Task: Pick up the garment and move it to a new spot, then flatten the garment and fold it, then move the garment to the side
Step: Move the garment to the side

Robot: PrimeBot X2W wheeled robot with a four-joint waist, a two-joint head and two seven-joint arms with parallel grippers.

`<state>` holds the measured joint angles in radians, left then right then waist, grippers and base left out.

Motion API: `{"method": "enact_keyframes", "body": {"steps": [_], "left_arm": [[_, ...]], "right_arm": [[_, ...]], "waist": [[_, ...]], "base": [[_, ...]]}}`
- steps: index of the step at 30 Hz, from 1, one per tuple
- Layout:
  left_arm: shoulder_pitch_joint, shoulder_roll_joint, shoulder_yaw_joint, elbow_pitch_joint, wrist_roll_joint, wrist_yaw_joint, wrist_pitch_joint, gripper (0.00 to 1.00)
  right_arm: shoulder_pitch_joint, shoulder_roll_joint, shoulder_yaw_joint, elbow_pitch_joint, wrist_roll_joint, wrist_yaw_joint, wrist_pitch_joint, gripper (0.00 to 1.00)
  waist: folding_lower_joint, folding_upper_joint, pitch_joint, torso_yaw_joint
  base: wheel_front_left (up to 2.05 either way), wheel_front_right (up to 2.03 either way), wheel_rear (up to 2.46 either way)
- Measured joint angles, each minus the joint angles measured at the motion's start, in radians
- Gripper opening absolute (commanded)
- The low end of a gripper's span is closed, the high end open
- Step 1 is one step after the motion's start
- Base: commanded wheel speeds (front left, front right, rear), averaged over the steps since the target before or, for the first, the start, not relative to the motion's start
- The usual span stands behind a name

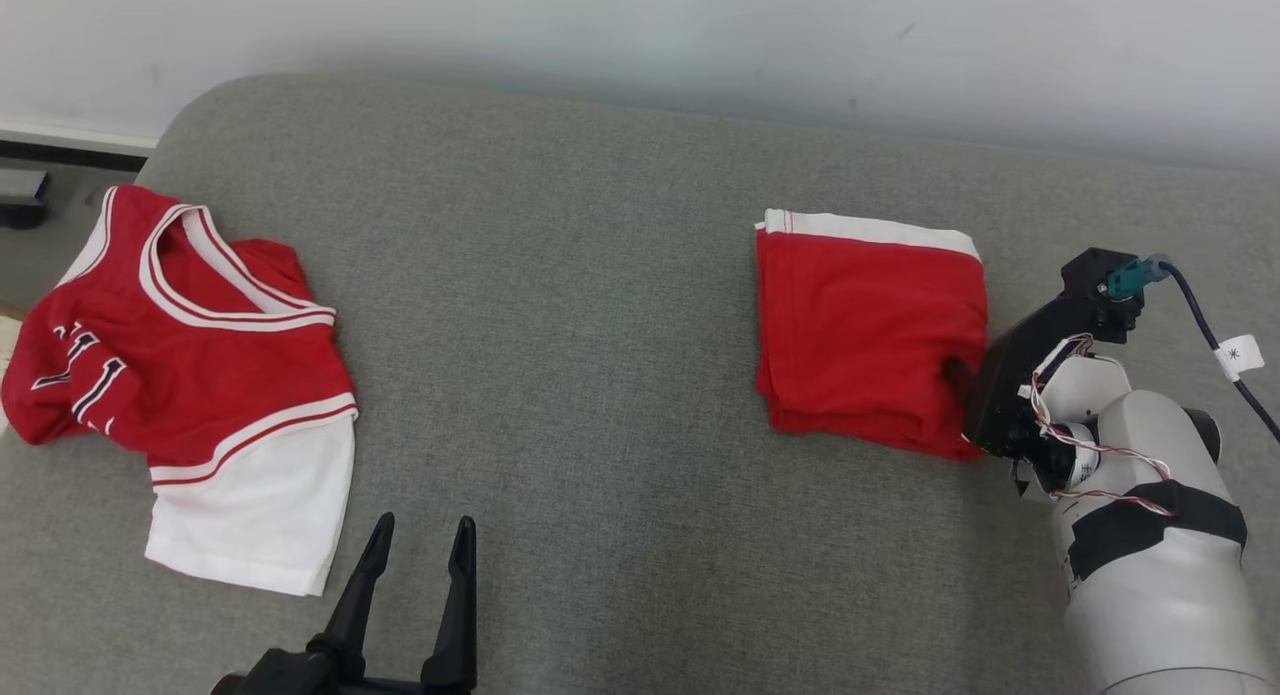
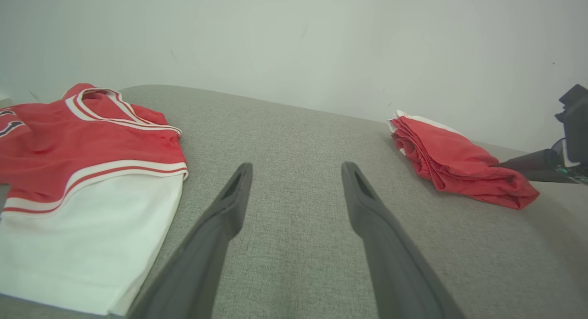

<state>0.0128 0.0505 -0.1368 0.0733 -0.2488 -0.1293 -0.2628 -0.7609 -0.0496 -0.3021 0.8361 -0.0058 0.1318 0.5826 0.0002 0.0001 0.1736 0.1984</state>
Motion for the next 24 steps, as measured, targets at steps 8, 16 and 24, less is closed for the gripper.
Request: {"method": "enact_keyframes", "body": {"steps": [8, 16, 24], "left_arm": [[-0.016, 0.000, -0.025, 0.001, -0.007, 0.000, 0.000, 1.00], [-0.024, 0.000, -0.024, 0.006, -0.010, 0.000, 0.000, 1.00], [-0.033, 0.000, -0.005, 0.006, -0.009, 0.000, 0.000, 1.00]], "right_arm": [[-0.062, -0.002, -0.083, 0.108, -0.073, 0.000, -0.055, 1.00], [-0.122, -0.004, -0.136, 0.209, -0.130, 0.000, -0.093, 0.00], [-0.157, 0.003, -0.111, 0.272, -0.165, 0.001, -0.132, 0.00]], "waist": [[0.0000, -0.0001, 0.035, 0.044], [-0.0001, 0.0000, 0.053, 0.056], [0.0000, 0.0000, 0.045, 0.009]], "base": [[0.00, 0.00, 0.00], [0.00, 0.00, 0.00], [0.00, 0.00, 0.00]]}}
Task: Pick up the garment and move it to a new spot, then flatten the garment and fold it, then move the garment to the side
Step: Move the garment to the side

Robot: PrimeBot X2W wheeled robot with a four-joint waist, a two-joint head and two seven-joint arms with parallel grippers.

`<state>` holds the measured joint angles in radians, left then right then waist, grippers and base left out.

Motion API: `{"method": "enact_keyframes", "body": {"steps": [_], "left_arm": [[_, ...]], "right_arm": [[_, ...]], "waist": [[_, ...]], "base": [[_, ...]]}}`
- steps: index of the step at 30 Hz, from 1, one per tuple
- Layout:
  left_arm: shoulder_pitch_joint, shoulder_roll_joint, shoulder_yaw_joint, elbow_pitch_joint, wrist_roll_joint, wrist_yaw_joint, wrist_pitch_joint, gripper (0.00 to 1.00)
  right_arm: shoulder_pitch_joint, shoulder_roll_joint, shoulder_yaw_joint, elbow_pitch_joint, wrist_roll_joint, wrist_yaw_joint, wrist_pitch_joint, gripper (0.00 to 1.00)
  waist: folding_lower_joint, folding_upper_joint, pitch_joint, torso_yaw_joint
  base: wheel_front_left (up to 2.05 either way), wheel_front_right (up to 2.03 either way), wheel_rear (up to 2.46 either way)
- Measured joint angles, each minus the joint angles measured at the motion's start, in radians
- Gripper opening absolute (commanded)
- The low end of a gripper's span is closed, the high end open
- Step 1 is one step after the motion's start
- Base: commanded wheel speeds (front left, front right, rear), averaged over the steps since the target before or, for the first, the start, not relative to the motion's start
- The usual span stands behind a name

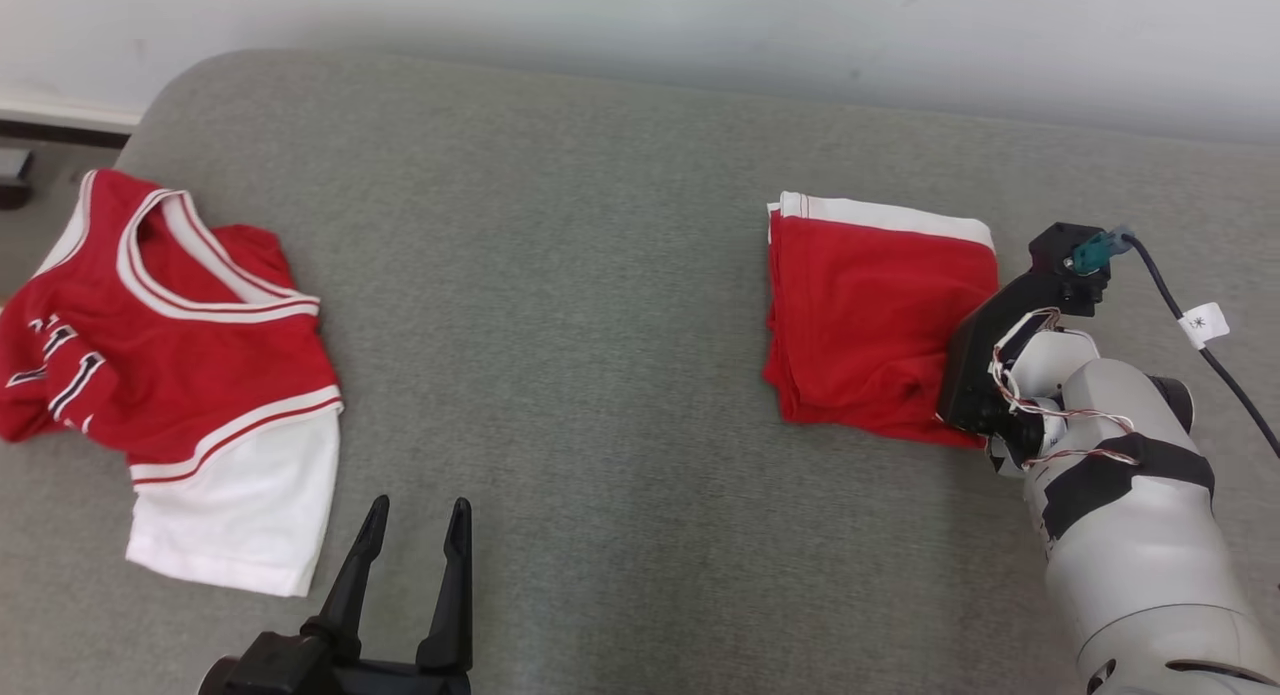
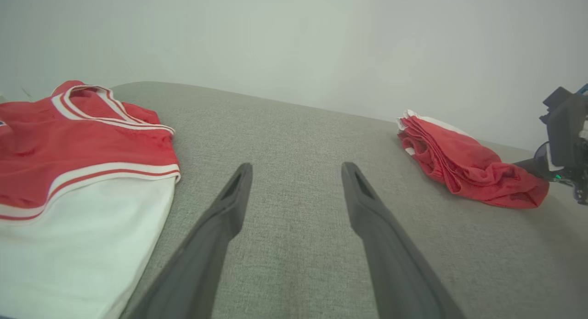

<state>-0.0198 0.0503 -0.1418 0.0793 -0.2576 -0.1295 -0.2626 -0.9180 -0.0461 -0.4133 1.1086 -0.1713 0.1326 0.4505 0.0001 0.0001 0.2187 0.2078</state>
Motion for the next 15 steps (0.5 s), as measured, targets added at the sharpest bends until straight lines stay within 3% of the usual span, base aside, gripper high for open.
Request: {"method": "enact_keyframes", "body": {"steps": [8, 15], "left_arm": [[0.011, 0.000, 0.025, -0.012, 0.015, -0.001, 0.000, 1.00], [0.011, 0.004, 0.033, -0.029, 0.021, -0.001, 0.000, 1.00]], "right_arm": [[0.045, -0.011, 0.065, -0.058, -0.065, 0.000, 0.033, 0.00], [0.117, -0.124, 0.173, -0.150, -0.053, 0.000, 0.060, 0.00]], "waist": [[0.0000, 0.0000, -0.018, -0.087], [-0.0001, 0.0000, -0.022, -0.169]], "base": [[0.00, 0.00, 0.00], [0.00, 0.00, 0.00]]}}
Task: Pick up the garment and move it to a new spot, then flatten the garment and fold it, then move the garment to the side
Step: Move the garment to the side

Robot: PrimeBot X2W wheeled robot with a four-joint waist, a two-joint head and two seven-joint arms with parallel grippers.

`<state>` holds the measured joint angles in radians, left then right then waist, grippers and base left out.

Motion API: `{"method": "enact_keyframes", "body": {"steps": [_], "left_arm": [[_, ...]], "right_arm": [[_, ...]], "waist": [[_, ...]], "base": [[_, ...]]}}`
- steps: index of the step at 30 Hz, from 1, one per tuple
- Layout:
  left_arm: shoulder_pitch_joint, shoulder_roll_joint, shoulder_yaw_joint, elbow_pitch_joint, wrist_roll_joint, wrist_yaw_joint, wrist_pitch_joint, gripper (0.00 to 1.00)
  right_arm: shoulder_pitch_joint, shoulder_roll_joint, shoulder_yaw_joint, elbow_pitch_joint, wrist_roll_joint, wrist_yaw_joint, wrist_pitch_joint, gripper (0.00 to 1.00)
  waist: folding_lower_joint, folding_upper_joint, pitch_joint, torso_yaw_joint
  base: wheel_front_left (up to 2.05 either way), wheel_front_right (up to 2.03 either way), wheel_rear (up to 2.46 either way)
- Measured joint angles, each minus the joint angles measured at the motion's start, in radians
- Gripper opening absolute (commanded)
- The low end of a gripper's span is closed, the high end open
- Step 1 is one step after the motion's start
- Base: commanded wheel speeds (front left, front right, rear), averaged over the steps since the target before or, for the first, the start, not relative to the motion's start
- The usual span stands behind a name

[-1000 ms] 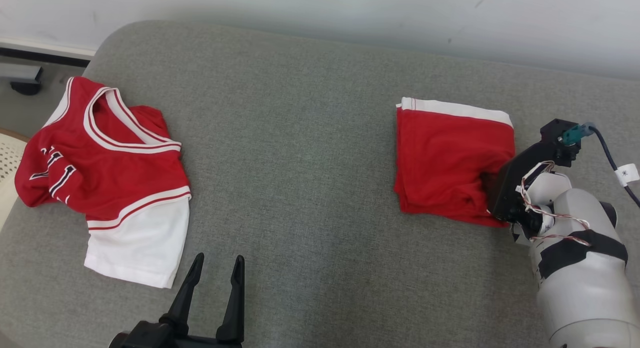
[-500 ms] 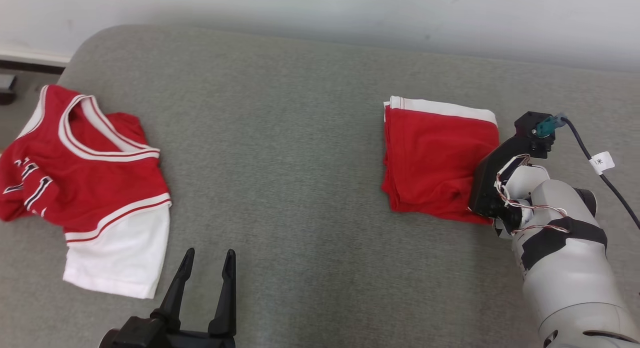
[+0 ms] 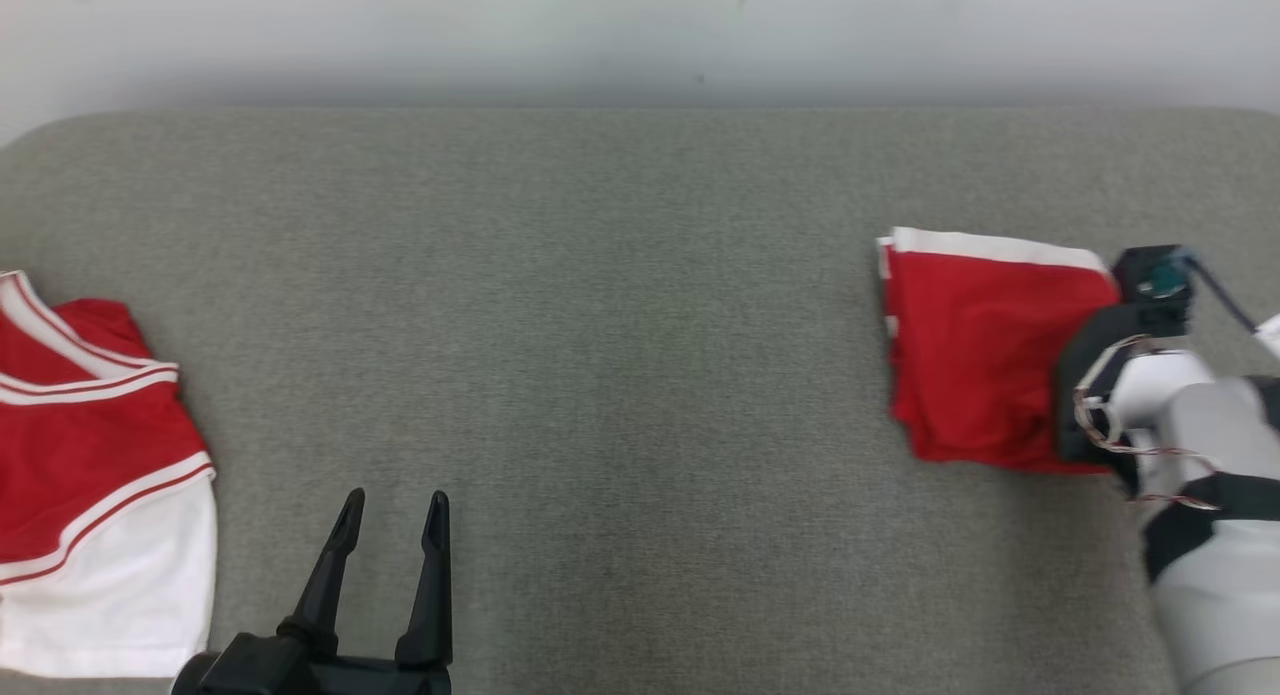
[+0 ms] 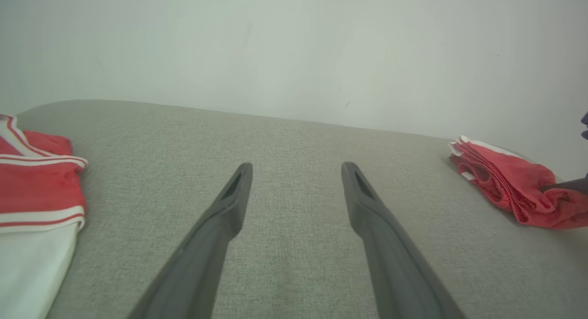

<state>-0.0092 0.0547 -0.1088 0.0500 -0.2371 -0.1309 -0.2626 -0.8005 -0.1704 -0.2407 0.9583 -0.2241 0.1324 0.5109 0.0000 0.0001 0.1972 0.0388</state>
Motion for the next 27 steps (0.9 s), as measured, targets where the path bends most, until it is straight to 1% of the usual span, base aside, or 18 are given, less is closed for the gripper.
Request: {"method": "enact_keyframes", "body": {"steps": [4, 8, 9, 11, 13, 15, 18, 22, 27], "left_arm": [[-0.016, 0.009, -0.007, -0.010, 0.001, 0.000, 0.000, 1.00], [-0.041, 0.017, -0.018, -0.026, 0.001, 0.000, 0.000, 1.00], [-0.052, 0.022, -0.019, -0.031, -0.003, 0.000, 0.000, 1.00], [-0.057, 0.030, -0.020, -0.033, -0.004, 0.000, 0.000, 1.00], [-0.061, 0.037, -0.020, -0.036, -0.006, 0.000, 0.000, 1.00], [-0.068, 0.044, -0.018, -0.040, -0.007, 0.000, 0.000, 1.00], [-0.075, 0.050, -0.016, -0.044, -0.008, 0.000, 0.000, 1.00], [-0.076, 0.050, -0.022, -0.045, -0.008, 0.000, 0.000, 1.00], [-0.084, 0.056, -0.034, -0.047, -0.008, 0.000, 0.000, 1.00]], "right_arm": [[0.033, -0.097, 0.059, -0.067, 0.019, 0.000, 0.019, 0.00], [0.074, -0.189, 0.126, -0.127, 0.046, 0.000, 0.040, 0.00], [0.094, -0.248, 0.162, -0.159, 0.058, 0.000, 0.050, 0.00], [0.113, -0.322, 0.188, -0.191, 0.063, 0.000, 0.055, 0.00], [0.133, -0.383, 0.209, -0.227, 0.067, 0.000, 0.061, 0.00], [0.151, -0.427, 0.209, -0.260, 0.084, 0.000, 0.058, 0.00], [0.167, -0.468, 0.185, -0.299, 0.120, 0.000, 0.036, 0.00], [0.194, -0.513, 0.157, -0.331, 0.122, 0.000, 0.006, 0.00], [0.213, -0.535, 0.118, -0.354, 0.100, 0.000, -0.055, 0.00]], "waist": [[0.0000, -0.0001, 0.019, -0.030], [0.0000, 0.0000, 0.057, -0.041], [0.0000, 0.0000, 0.080, -0.041], [0.0001, 0.0000, 0.106, -0.038], [0.0001, 0.0000, 0.130, -0.034], [0.0001, 0.0000, 0.152, -0.029], [0.0002, 0.0000, 0.180, -0.023], [0.0002, 0.0000, 0.201, -0.020], [0.0002, 0.0000, 0.205, -0.034]], "base": [[0.00, 0.00, 0.00], [0.00, 0.00, 0.00], [0.00, 0.00, 0.00], [0.00, 0.00, 0.00], [0.00, 0.00, 0.00], [0.00, 0.00, 0.00], [0.00, 0.00, 0.00], [0.00, 0.00, 0.00], [0.00, 0.00, 0.00]]}}
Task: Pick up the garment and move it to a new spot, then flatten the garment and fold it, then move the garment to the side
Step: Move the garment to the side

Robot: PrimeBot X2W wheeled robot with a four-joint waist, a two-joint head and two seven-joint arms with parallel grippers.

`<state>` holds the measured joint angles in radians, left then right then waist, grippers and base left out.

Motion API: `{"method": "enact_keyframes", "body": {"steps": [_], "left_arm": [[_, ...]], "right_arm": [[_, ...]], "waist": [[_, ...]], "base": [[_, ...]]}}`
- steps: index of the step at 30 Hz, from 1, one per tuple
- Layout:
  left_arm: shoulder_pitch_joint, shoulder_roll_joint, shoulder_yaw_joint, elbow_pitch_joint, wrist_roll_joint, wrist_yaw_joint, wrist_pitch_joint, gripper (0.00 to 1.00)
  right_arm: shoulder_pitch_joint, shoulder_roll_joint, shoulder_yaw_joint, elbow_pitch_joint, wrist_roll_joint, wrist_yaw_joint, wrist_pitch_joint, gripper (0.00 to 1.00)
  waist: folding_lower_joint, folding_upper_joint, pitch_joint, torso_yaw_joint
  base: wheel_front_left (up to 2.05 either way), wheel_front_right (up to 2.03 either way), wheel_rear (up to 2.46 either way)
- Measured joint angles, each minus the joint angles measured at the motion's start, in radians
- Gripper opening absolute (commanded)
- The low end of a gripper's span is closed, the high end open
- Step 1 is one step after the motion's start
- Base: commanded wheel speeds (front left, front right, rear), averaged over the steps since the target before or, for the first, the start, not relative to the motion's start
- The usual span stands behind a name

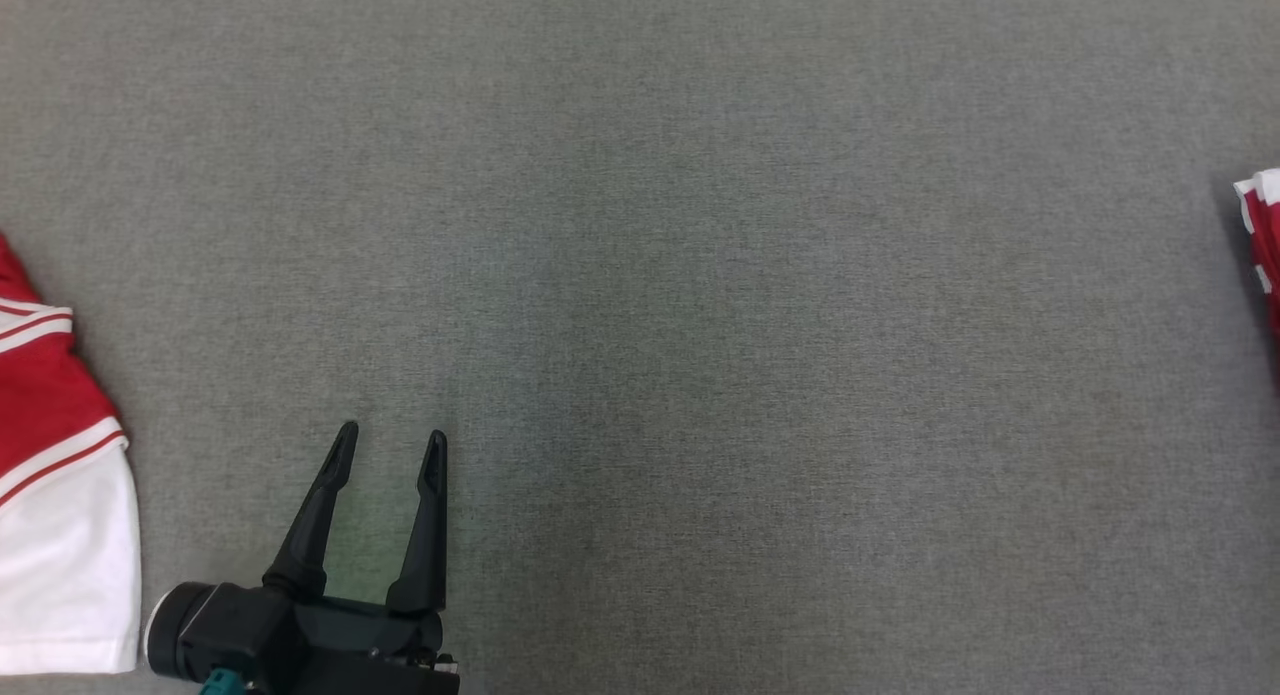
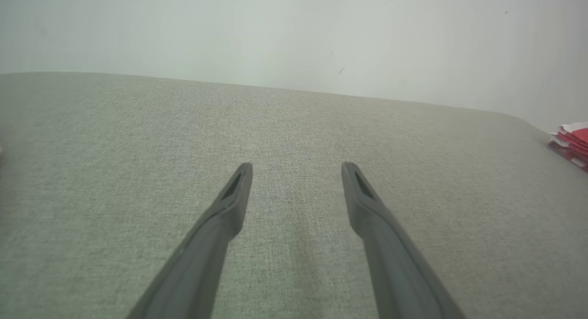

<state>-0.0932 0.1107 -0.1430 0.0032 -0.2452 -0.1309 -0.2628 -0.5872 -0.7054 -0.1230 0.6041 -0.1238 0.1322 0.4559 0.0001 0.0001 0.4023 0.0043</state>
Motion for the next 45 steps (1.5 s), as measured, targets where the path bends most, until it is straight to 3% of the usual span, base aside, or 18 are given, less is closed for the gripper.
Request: {"method": "enact_keyframes", "body": {"steps": [6, 7, 8, 9, 10, 18, 22, 30, 36, 45], "left_arm": [[-0.007, 0.012, -0.011, 0.002, 0.000, 0.000, 0.000, 1.00], [-0.007, 0.015, -0.012, 0.002, 0.000, 0.000, 0.000, 1.00], [-0.007, 0.016, -0.012, 0.002, 0.000, 0.000, 0.000, 1.00], [-0.007, 0.017, -0.012, 0.002, 0.000, 0.000, 0.000, 1.00], [-0.007, 0.019, -0.011, 0.002, 0.000, 0.000, 0.000, 1.00], [-0.007, 0.021, -0.013, 0.005, -0.001, 0.000, 0.000, 1.00], [-0.007, 0.010, -0.004, 0.003, -0.002, 0.000, 0.000, 1.00], [0.013, -0.034, 0.065, -0.025, -0.003, 0.000, 0.000, 1.00], [0.042, -0.052, 0.112, 0.013, -0.010, 0.000, 0.000, 1.00], [0.106, -0.059, 0.136, 0.050, 0.016, 0.007, 0.000, 1.00]], "right_arm": [[0.012, 0.010, -0.024, -0.005, -0.034, 0.000, -0.081, 0.02], [0.012, 0.013, -0.029, -0.006, -0.039, 0.000, -0.096, 0.09], [0.013, 0.017, -0.034, -0.006, -0.046, 0.000, -0.106, 0.45], [0.013, 0.026, -0.048, -0.005, -0.048, 0.000, -0.112, 0.95], [0.014, 0.033, -0.051, -0.008, -0.057, 0.000, -0.128, 1.00], [0.029, 0.086, -0.100, -0.091, -0.113, 0.000, -0.221, 1.00], [0.041, 0.146, -0.132, -0.174, -0.103, 0.000, -0.286, 1.00], [0.173, 0.335, -0.156, -0.336, 0.120, 0.000, -0.388, 1.00], [0.338, 0.469, -0.111, -0.461, 0.210, 0.000, -0.457, 1.00], [0.521, 0.582, -0.011, -0.523, 0.310, 0.000, -0.518, 1.00]], "waist": [[0.0000, 0.0000, -0.001, -0.023], [0.0000, 0.0000, -0.002, -0.026], [-0.0001, 0.0000, -0.002, -0.027], [-0.0001, 0.0000, -0.003, -0.029], [0.0000, 0.0000, -0.004, -0.030], [-0.0001, 0.0000, -0.012, -0.026], [-0.0001, 0.0000, -0.027, -0.016], [-0.0002, -0.0001, -0.097, 0.006], [-0.0003, -0.0002, -0.177, 0.025], [-0.0004, -0.0003, -0.305, 0.053]], "base": [[0.00, 0.00, 0.00], [0.00, 0.00, 0.00], [0.00, 0.00, 0.00], [0.00, 0.00, 0.00], [0.00, 0.00, 0.00], [0.00, 0.00, 0.00], [0.00, 0.00, 0.00], [0.00, 0.00, 0.00], [0.00, 0.00, 0.00], [0.00, 0.00, 0.00]]}}
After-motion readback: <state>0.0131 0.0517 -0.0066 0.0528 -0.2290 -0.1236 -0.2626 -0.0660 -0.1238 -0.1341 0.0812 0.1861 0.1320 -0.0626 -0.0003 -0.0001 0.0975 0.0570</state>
